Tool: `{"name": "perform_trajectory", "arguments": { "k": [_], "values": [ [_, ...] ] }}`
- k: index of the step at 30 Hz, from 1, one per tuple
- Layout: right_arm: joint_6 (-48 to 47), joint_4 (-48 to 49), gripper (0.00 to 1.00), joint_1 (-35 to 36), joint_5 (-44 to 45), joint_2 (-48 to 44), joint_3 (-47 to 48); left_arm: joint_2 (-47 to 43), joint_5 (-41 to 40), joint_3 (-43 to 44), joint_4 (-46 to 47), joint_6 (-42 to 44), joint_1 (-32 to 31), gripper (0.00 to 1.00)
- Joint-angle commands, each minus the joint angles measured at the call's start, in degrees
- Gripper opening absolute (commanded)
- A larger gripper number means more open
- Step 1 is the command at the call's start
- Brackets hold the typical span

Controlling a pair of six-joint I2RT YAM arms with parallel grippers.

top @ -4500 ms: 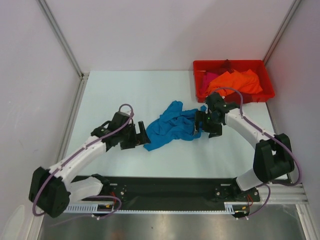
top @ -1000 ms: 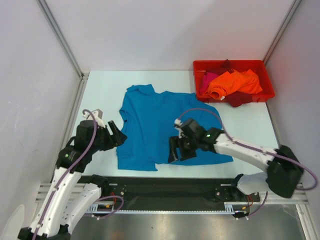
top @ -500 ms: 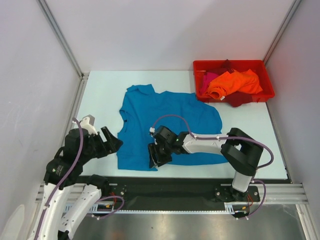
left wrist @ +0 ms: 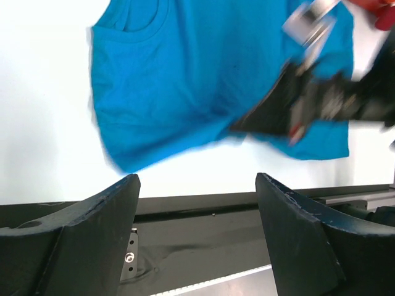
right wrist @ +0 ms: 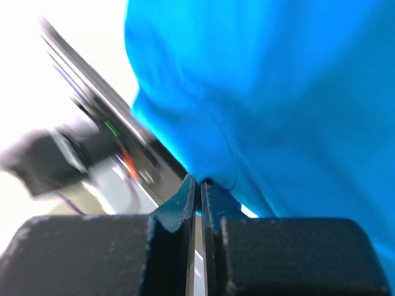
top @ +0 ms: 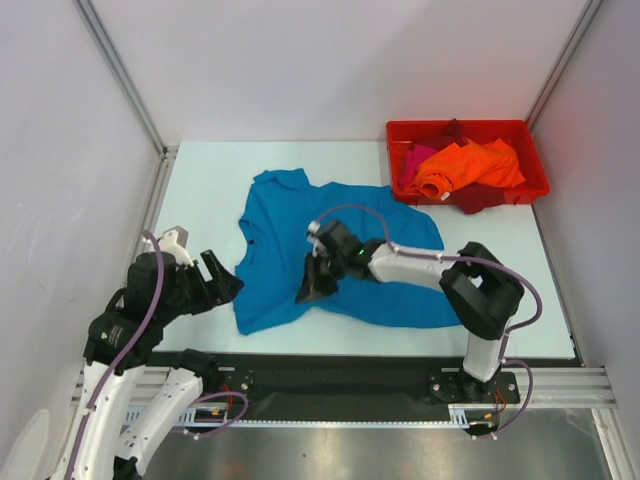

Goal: Fold and stack the t-shirts
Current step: Flatten the tshirt out

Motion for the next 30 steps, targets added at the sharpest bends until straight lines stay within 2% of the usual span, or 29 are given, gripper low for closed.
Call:
{"name": "perform_trajectory", "arguments": {
  "k": [1,4,6,8,9,11,15,18,20,23,30],
  "values": [
    [4.7,6.0,0.05,-10.7,-6.4,-3.4,3.4,2.0,-0.6,1.7,0.7,1.6,-0.1,0.82],
    [10.6,13.4,0.23,-20.1,-14.5,1.0,5.1,3.7,1.3,0.2,3.0,1.7,-0.1,0.82],
    [10.1,13.8,0.36,-24.6,-16.2,3.0,7.2,5.8,2.2,-1.5,3.5,1.7,-0.1,0.81],
    [5.3,3.2,0.57,-26.0,-16.5,5.2,10.9,9.1,4.4,-2.7,4.1,1.9,-0.1,0.79],
    [0.1,-0.3,0.59,-26.2,-14.9,4.8,13.6,10.1,5.2,-3.8,4.5,2.0,-0.1,0.78],
    [-3.8,-7.5,0.64,-26.2,-12.2,1.4,14.1,11.2,6.8,-4.8,6.7,2.3,-0.1,0.72],
    [-11.9,-17.6,0.63,-25.8,-4.0,-6.3,11.5,11.0,10.7,-9.8,11.9,-0.4,-1.1,0.66],
    [-16.2,-23.0,0.62,-24.9,-0.6,-13.1,6.2,12.9,11.4,-14.1,16.3,-4.4,-5.6,0.68],
    [-16.9,-24.0,0.62,-25.0,0.1,-16.8,0.4,14.5,11.2,-16.6,20.8,-6.9,-7.5,0.75],
    [-16.8,-25.2,0.62,-25.5,2.0,-25.4,-6.9,18.0,9.7,-20.2,26.2,-7.8,-7.6,0.77],
    [-12.6,-27.5,0.61,-27.2,3.5,-42.9,-19.7,30.7,9.4,-20.6,36.9,-8.1,-7.4,0.77]
  ]
}}
